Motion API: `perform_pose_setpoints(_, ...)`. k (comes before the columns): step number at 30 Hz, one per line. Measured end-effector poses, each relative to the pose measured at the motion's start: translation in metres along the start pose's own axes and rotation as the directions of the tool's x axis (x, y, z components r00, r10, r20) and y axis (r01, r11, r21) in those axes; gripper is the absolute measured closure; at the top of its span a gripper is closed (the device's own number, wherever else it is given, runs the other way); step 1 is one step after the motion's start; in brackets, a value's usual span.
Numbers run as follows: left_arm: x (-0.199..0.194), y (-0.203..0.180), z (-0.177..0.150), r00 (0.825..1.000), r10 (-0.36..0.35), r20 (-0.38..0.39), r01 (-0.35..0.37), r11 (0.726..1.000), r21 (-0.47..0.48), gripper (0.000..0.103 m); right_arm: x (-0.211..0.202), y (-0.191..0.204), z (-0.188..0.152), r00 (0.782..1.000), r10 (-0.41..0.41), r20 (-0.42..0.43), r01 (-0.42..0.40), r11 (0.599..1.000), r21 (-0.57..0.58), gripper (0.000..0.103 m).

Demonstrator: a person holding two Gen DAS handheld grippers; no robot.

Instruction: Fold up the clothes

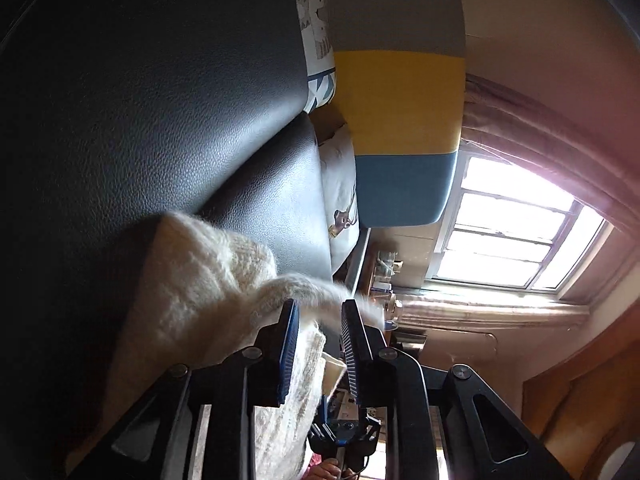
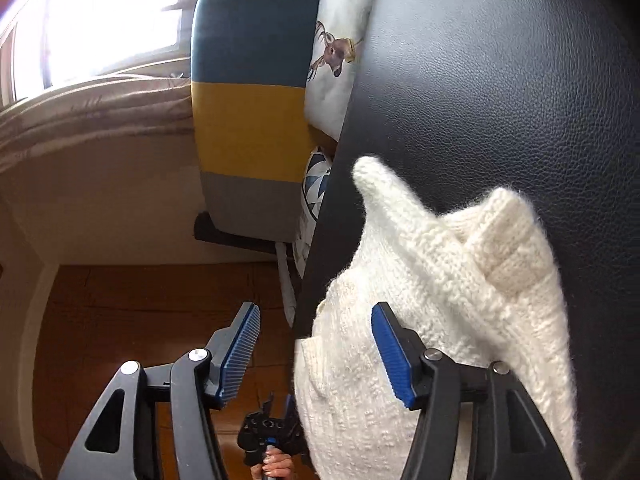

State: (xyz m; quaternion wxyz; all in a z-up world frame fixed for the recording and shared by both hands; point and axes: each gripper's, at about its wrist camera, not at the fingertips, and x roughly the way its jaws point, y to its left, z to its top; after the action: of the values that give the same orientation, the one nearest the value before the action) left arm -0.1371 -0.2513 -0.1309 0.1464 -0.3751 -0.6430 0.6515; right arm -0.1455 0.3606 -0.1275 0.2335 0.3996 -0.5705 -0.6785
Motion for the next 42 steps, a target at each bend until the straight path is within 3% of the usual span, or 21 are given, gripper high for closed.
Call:
perform_pose_setpoints(4, -0.023, -0.012, -0.012, 0.983, 0.17, 0.07, -0.181, 0.964, 0.193, 0.069, -0.012, 0.025, -0.029, 0.984, -0.178, -0.017, 0.168, 0.956, -0.241, 0.043)
perform_pose_setpoints(6, -0.029, -0.016, -0.027, 0.965, 0.251, 0.073, -0.261, 0.916, 0.304, 0.068, -0.012, 0.035, -0.049, 0.955, -0.296, -0.016, 0.269, 0.888, -0.372, 0.043)
perform_pose_setpoints(9, -0.033, -0.017, -0.055, 0.931, 0.355, 0.085, -0.354, 0.823, 0.445, 0.067, -0.005, 0.038, -0.081, 0.892, -0.45, 0.034, 0.396, 0.743, -0.539, 0.043)
perform_pose_setpoints(11, -0.037, -0.013, -0.072, 0.927, 0.368, 0.069, -0.352, 0.792, 0.499, 0.067, -0.009, 0.033, -0.097, 0.878, -0.475, 0.051, 0.412, 0.698, -0.586, 0.043)
perform_pose_setpoints(14, -0.039, -0.01, -0.088, 0.921, 0.386, 0.052, -0.349, 0.759, 0.55, 0.069, -0.003, 0.024, -0.104, 0.867, -0.496, 0.049, 0.418, 0.669, -0.615, 0.042)
perform_pose_setpoints(15, -0.038, -0.009, -0.092, 0.917, 0.396, 0.052, -0.355, 0.749, 0.559, 0.084, 0.0, 0.021, -0.105, 0.861, -0.506, 0.044, 0.419, 0.658, -0.625, 0.042)
perform_pose_setpoints(16, -0.039, -0.009, -0.095, 0.913, 0.405, 0.052, -0.361, 0.741, 0.567, 0.097, 0.0, 0.021, -0.11, 0.842, -0.539, 0.027, 0.424, 0.631, -0.65, 0.044)
perform_pose_setpoints(19, -0.053, -0.01, -0.108, 0.922, 0.382, 0.06, -0.345, 0.74, 0.577, 0.097, 0.005, 0.022, -0.121, 0.776, -0.631, 0.003, 0.44, 0.537, -0.72, 0.045)
perform_pose_setpoints(20, -0.06, -0.007, -0.113, 0.912, 0.403, 0.078, -0.369, 0.72, 0.587, 0.097, 0.001, 0.021, -0.127, 0.765, -0.644, 0.008, 0.444, 0.519, -0.731, 0.045)
perform_pose_setpoints(21, -0.066, -0.001, -0.116, 0.897, 0.433, 0.094, -0.401, 0.703, 0.588, 0.097, -0.002, 0.021, -0.132, 0.765, -0.643, 0.017, 0.448, 0.513, -0.733, 0.045)
perform_pose_setpoints(23, -0.075, 0.02, -0.119, 0.891, 0.449, 0.068, -0.407, 0.723, 0.558, 0.097, -0.007, 0.02, -0.143, 0.766, -0.642, 0.036, 0.454, 0.501, -0.737, 0.045)
perform_pose_setpoints(24, -0.08, 0.029, -0.12, 0.891, 0.451, 0.057, -0.407, 0.735, 0.542, 0.096, -0.01, 0.019, -0.148, 0.766, -0.641, 0.044, 0.459, 0.497, -0.736, 0.045)
perform_pose_setpoints(26, -0.09, 0.028, -0.123, 0.909, 0.413, 0.057, -0.38, 0.763, 0.523, 0.093, -0.011, 0.022, -0.153, 0.765, -0.643, 0.035, 0.469, 0.519, -0.714, 0.044)
perform_pose_setpoints(29, -0.098, -0.002, -0.131, 0.893, 0.421, 0.158, -0.431, 0.698, 0.572, 0.088, -0.011, 0.03, -0.159, 0.766, -0.642, 0.02, 0.462, 0.529, -0.712, 0.043)
perform_pose_setpoints(30, -0.096, -0.018, -0.135, 0.903, 0.393, 0.173, -0.411, 0.673, 0.615, 0.084, -0.011, 0.033, -0.16, 0.769, -0.639, 0.017, 0.458, 0.532, -0.713, 0.043)
perform_pose_setpoints(33, -0.076, -0.063, -0.147, 0.929, 0.328, 0.174, -0.343, 0.579, 0.739, 0.056, -0.011, 0.05, -0.155, 0.815, -0.578, 0.039, 0.437, 0.57, -0.696, 0.043)
perform_pose_setpoints(35, -0.049, -0.088, -0.157, 0.938, 0.318, 0.135, -0.288, 0.501, 0.816, 0.053, -0.013, 0.059, -0.151, 0.835, -0.545, 0.073, 0.436, 0.575, -0.692, 0.043)
perform_pose_setpoints(37, -0.01, -0.098, -0.164, 0.91, 0.393, 0.13, -0.292, 0.385, 0.876, 0.053, -0.01, 0.065, -0.146, 0.842, -0.533, 0.083, 0.435, 0.581, -0.688, 0.043)
perform_pose_setpoints(39, 0.034, -0.1, -0.166, 0.864, 0.486, 0.131, -0.298, 0.284, 0.912, 0.053, -0.001, 0.072, -0.142, 0.843, -0.532, 0.08, 0.429, 0.574, -0.698, 0.043)
perform_pose_setpoints(40, 0.053, -0.097, -0.163, 0.836, 0.533, 0.132, -0.308, 0.257, 0.916, 0.053, 0.004, 0.076, -0.141, 0.839, -0.537, 0.082, 0.423, 0.552, -0.719, 0.043)
perform_pose_setpoints(42, 0.083, -0.089, -0.155, 0.789, 0.6, 0.132, -0.334, 0.239, 0.912, 0.054, 0.013, 0.083, -0.139, 0.832, -0.548, 0.084, 0.41, 0.507, -0.758, 0.043)
